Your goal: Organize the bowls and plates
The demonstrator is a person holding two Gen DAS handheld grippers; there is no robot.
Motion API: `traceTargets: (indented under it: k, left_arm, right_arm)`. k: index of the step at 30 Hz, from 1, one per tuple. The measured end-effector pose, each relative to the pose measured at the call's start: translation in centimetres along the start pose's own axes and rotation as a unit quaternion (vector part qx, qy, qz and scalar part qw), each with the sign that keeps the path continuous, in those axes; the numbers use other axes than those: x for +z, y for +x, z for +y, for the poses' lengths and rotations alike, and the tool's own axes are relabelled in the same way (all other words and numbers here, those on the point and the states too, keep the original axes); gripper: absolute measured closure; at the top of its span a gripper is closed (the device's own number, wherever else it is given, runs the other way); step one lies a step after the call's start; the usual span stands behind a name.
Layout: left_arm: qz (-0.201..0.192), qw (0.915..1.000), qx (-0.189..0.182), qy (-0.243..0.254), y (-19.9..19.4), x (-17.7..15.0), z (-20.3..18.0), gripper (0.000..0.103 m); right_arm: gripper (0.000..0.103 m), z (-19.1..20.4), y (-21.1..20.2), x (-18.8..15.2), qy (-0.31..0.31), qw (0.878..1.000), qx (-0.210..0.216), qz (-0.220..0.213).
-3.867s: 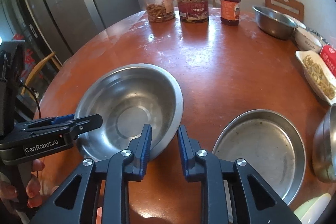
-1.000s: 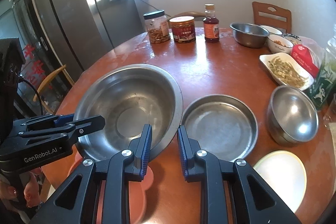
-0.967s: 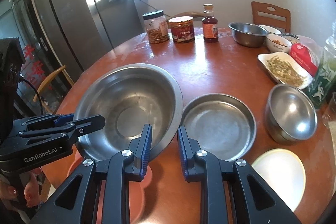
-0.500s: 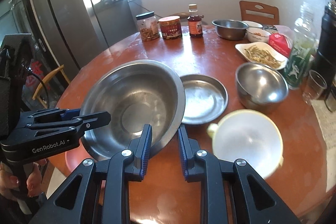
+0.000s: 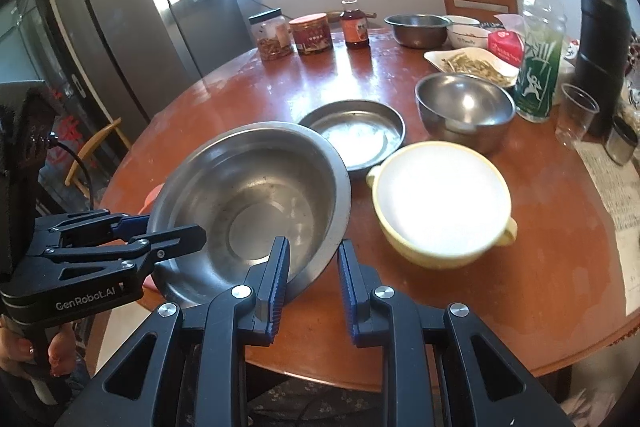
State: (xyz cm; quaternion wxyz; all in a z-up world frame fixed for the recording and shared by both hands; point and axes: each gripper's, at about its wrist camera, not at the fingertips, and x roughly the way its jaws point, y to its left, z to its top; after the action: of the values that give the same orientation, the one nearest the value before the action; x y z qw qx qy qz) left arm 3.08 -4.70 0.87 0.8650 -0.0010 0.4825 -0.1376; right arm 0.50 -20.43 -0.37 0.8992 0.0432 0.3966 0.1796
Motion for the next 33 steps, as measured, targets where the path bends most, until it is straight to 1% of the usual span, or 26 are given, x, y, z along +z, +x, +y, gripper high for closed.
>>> traceTargets:
  k: [14,24,33]
  left_arm:
    - [0.027,0.9992,0.003,0.029,1.5,-1.0,-2.8,0.068]
    - [0.045,0.9980,-0.002,0.045,2.9,-1.0,-4.3,0.067]
    - [0.048,0.9974,-0.009,0.053,3.5,-0.4,-5.4,0.067]
  right_arm:
    - [0.078,-2.3,0.8,-1.6,0.013,0.999,-0.009,0.030]
    - [0.078,-4.1,0.4,-1.9,0.026,0.999,-0.016,0.029]
    - [0.078,-5.4,0.1,-2.0,0.039,0.999,-0.019,0.025]
